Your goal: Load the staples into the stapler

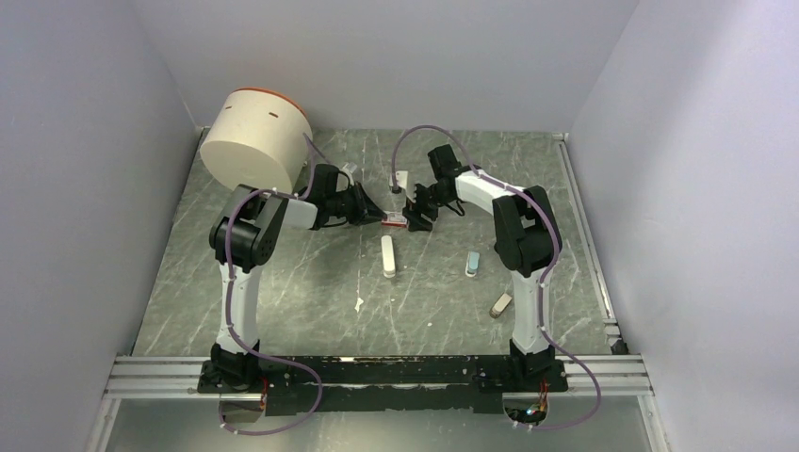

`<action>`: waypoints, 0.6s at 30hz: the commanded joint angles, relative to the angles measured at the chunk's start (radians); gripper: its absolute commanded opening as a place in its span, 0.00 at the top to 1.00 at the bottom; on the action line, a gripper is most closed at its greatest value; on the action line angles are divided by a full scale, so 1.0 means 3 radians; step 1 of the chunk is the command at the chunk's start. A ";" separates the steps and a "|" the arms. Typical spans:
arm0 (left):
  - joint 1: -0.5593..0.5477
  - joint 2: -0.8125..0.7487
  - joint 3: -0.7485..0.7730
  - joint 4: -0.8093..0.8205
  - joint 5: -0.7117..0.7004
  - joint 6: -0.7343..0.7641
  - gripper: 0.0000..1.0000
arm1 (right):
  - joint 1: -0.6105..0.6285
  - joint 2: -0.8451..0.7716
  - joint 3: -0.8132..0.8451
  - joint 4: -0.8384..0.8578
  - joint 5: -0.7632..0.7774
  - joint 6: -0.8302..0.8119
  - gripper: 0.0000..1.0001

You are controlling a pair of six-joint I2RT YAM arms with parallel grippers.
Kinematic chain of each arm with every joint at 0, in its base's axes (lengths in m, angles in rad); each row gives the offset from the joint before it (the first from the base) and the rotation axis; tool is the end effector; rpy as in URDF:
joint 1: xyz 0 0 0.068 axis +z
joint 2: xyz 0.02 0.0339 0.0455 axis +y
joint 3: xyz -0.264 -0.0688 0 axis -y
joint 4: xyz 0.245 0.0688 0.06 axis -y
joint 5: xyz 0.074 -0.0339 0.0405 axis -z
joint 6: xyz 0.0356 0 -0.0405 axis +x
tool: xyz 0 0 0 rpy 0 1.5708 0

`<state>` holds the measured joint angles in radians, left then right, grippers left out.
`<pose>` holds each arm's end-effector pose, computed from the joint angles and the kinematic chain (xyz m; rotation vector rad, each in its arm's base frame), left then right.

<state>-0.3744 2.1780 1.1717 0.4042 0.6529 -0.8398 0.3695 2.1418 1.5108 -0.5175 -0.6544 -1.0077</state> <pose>0.3985 -0.1798 0.0975 -0.1342 2.3759 -1.3547 0.4004 0.1783 0.1463 -1.7110 1.7958 0.6309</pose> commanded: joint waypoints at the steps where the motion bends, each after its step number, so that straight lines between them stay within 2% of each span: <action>1: 0.0021 0.0076 0.0093 -0.0047 0.0092 0.0117 0.87 | 0.0008 0.0001 -0.0047 -0.0132 0.0130 -0.0072 0.38; 7: 0.0052 0.0085 0.0082 -0.0041 0.0119 0.0125 0.91 | 0.0006 -0.0018 -0.0089 0.0022 0.0186 -0.0018 0.47; 14: 0.0145 0.0007 0.0075 -0.0183 0.0080 0.0255 0.95 | 0.0003 0.0025 -0.0041 -0.0067 0.0182 -0.0050 0.58; 18: 0.0170 -0.0020 0.0073 -0.0295 0.0058 0.0375 0.95 | 0.0001 0.0024 -0.0046 -0.0055 0.0182 -0.0061 0.61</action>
<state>-0.3405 2.1796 1.1728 0.3759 0.6830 -0.7986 0.3725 2.1418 1.5097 -0.5236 -0.6502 -1.0035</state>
